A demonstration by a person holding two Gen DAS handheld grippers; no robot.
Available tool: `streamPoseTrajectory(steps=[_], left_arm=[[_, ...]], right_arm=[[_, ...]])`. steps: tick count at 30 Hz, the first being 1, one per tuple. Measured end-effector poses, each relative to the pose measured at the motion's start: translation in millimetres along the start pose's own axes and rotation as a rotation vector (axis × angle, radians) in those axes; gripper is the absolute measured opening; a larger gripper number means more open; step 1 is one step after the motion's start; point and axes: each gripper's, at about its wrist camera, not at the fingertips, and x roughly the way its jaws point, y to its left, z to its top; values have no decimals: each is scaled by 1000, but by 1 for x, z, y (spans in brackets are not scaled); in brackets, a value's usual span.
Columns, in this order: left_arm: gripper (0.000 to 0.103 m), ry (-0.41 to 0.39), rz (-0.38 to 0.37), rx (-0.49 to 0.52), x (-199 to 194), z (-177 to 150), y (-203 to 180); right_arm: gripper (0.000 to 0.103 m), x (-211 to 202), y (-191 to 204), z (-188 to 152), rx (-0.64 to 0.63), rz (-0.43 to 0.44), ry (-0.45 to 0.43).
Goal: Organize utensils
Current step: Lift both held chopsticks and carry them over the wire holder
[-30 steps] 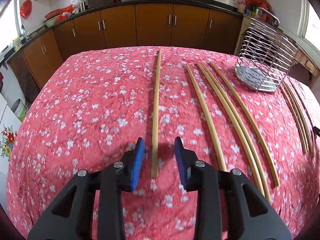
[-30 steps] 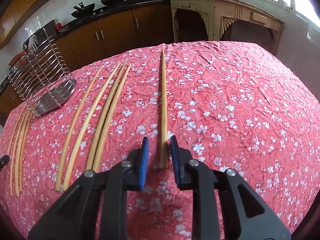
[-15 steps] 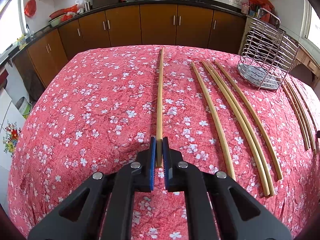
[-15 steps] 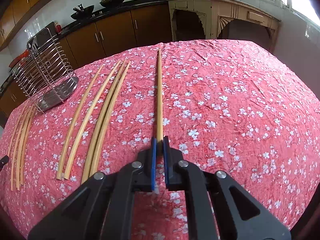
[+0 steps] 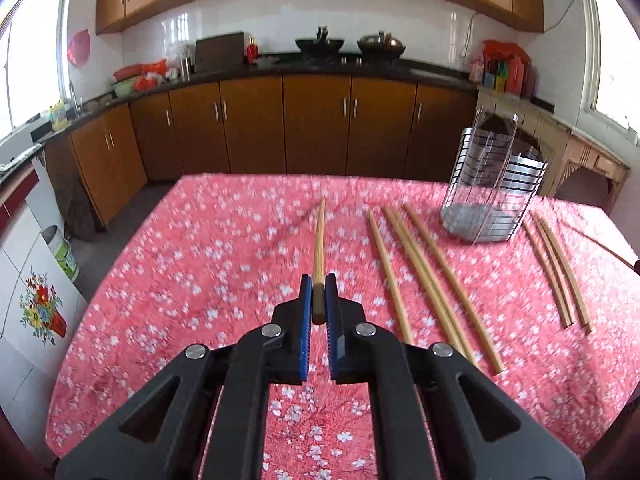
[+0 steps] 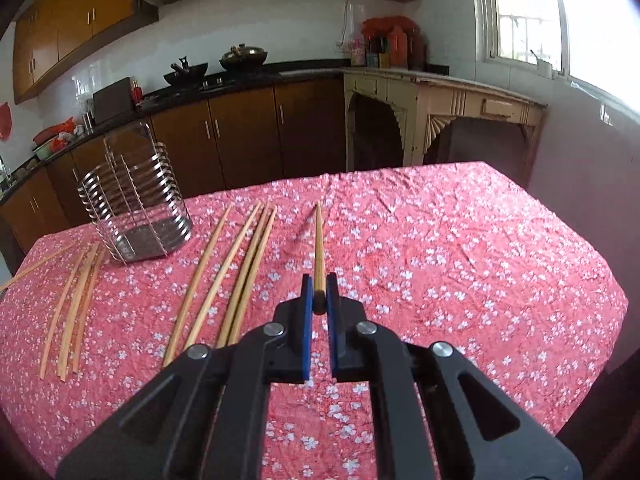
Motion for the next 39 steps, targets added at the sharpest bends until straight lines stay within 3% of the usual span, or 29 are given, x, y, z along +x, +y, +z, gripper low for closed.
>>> streamPoseTrajectory(steps=[8,25,39], left_arm=[[6,-147,-7,-35,-28,45,-4],[6,-224,-8,-76,-16,117,-11],[6,-255,-20,-56,-25,125,-18]], right_arm=[[7,-25,3,46,2,20,-133],[7,-27,25,151,-8,85,-235],[7,-30,46,163,-33,111,-234]])
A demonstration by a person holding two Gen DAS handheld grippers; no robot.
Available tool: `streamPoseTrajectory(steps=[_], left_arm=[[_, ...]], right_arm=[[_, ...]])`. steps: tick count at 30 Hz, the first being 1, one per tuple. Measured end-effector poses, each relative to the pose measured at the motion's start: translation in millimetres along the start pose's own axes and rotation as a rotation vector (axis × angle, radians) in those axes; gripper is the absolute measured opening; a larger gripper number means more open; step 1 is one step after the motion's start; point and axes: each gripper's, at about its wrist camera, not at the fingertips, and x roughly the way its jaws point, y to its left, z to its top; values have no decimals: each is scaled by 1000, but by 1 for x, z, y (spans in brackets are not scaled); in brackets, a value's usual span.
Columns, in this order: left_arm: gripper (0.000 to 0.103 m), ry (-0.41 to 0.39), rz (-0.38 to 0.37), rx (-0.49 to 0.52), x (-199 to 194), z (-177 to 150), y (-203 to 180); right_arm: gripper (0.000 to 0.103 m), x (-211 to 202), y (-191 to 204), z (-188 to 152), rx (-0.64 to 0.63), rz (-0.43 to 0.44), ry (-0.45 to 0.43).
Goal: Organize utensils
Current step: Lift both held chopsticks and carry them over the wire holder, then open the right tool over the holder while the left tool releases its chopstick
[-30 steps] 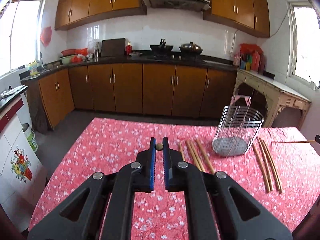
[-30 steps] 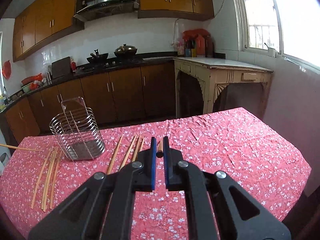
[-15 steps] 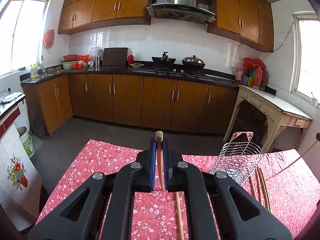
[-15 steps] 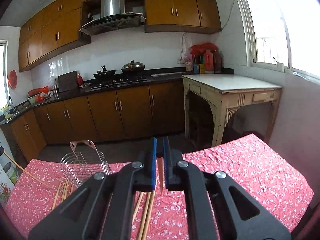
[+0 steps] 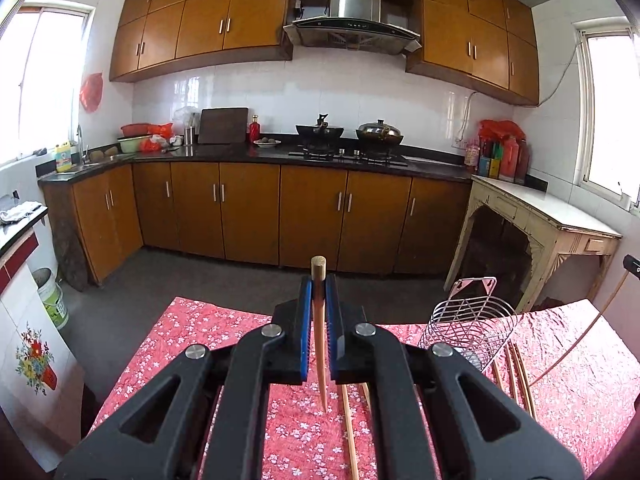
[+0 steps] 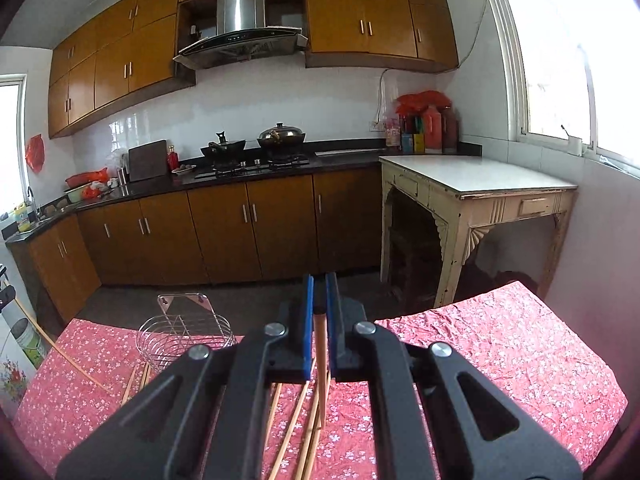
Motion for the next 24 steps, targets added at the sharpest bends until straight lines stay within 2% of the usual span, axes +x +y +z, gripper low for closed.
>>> streamPoseTrajectory(steps=[7,17,21,24], left_arm=[[6,-42,-53,14,-15,28,-19],[6,-154,-182,-16,-35,111,-86],[6,-160,-182,0,-23,116,-108],[6,-129,-182,2,-3,108,-118]], right_arm=[[7,-12,10,34,-15,19,-55],[7,-39,51,120,-18,115,-192],[7,-31,75,133,-22,170,-199],[7,-14,92,131,-35,199,-185]])
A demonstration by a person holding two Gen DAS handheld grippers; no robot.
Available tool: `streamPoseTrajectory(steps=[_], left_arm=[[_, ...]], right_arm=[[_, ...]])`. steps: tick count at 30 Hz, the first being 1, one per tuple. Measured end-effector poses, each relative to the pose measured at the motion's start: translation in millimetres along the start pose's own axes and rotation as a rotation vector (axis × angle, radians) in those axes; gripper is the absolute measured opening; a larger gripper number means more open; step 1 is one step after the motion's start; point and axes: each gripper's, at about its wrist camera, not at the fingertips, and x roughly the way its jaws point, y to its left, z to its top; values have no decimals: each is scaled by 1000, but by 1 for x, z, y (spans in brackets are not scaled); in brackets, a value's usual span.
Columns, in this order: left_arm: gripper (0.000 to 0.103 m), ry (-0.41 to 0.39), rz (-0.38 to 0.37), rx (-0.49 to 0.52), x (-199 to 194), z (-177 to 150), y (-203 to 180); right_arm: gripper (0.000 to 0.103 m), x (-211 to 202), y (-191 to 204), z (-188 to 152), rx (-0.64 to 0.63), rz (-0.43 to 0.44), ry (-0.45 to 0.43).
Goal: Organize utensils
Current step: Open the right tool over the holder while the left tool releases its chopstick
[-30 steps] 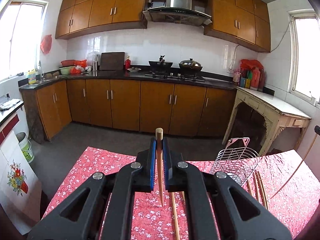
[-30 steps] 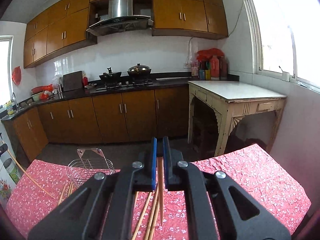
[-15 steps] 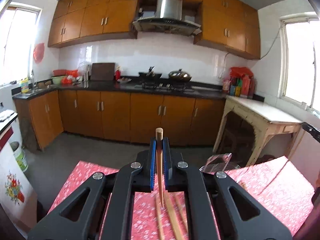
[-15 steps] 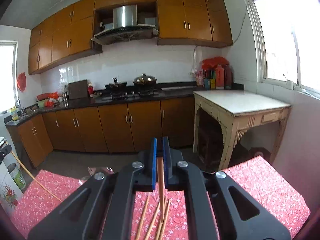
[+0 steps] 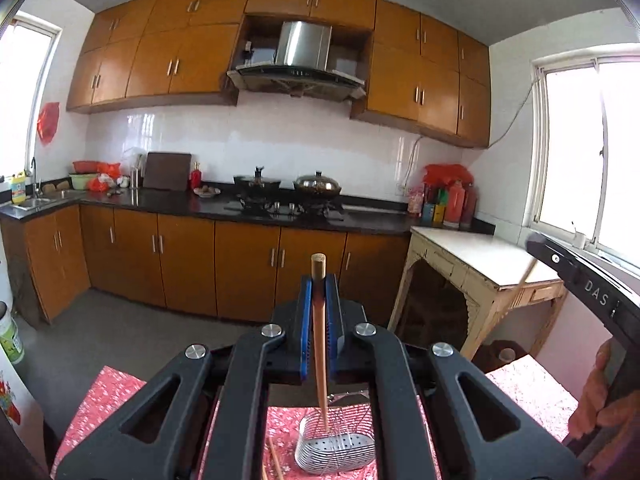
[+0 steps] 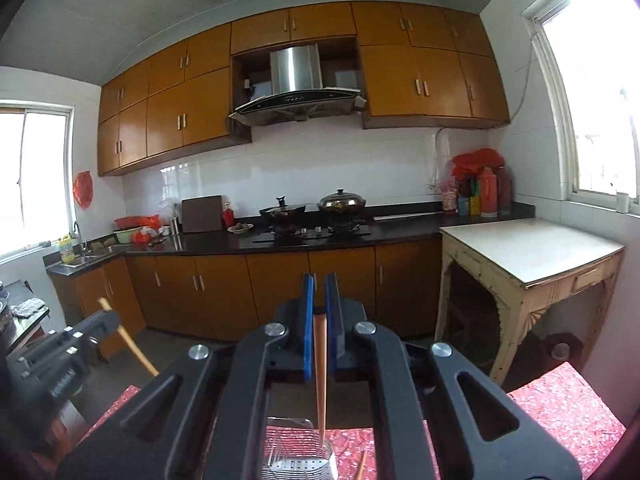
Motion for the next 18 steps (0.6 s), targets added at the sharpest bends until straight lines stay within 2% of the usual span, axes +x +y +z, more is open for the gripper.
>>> streamPoseTrajectory(steps=[6,12,14,15,16,18], left_arm=[[6,66,24,12,40,-33,-3],[6,119,62,34,56,-50,5],[7,125,83,25,57,-51,12],[7,127,89,20,56,-51,16],[7,129,93,17,56,-50,19],[9,136,110,2,54,-50,26]], right_arm=[[7,45,15,-34,7,54,93],[8,78,8,-69,40,80,200],[20,78,3,-75,37,53,201],[38,76,0,-79,38,43,196],[50,72,-5,-80,44,27,182],[52,66,-15,-82,51,2,164]])
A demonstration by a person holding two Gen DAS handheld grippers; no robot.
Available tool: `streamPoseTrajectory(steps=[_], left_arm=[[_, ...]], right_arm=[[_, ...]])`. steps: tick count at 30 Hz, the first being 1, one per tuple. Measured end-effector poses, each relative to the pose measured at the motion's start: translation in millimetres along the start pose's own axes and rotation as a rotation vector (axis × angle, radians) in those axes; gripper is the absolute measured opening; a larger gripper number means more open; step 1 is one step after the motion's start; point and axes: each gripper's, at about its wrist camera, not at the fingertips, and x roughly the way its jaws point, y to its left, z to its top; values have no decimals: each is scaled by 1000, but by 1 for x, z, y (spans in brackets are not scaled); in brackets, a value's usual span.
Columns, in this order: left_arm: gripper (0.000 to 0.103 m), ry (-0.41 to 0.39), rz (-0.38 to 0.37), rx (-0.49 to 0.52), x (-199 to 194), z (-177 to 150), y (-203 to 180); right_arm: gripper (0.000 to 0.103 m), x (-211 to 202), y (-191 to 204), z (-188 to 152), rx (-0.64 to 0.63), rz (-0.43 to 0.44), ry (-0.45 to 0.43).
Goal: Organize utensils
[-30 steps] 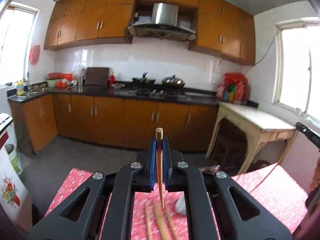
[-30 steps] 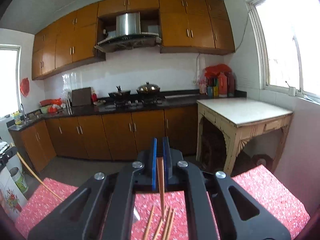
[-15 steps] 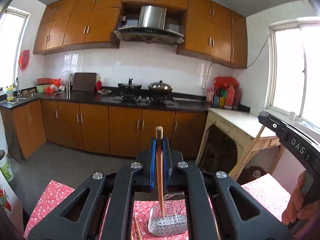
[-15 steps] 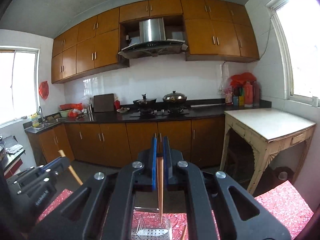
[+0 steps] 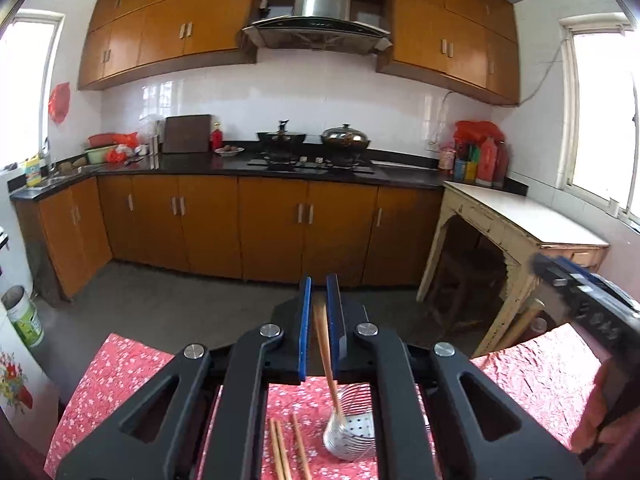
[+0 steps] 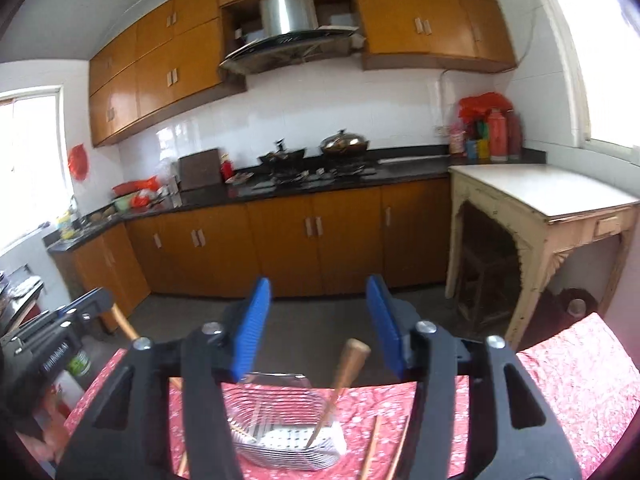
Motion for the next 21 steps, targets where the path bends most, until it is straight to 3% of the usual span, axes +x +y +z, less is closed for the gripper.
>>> streamPoseTrajectory(steps=[5,10,14,18,21], left_arm=[[30,5,34,-16,-12,-6,23],[38,-4,58,-29,-38,-24,54],[57,35,92,-17,-54,-65,79],[60,134,103,16,-52,-124,91],[60,228,88,28,-45,-171,95]], right_arm=[[52,-16,-37,-8,32,-86,0],[52,-34,-83,-36,66,-179,32],[52,-37,-107,-89,68,-229,120],[51,-28,-115,-159,60,-230,260],[40,-19,-113,-207,79,-181,374]])
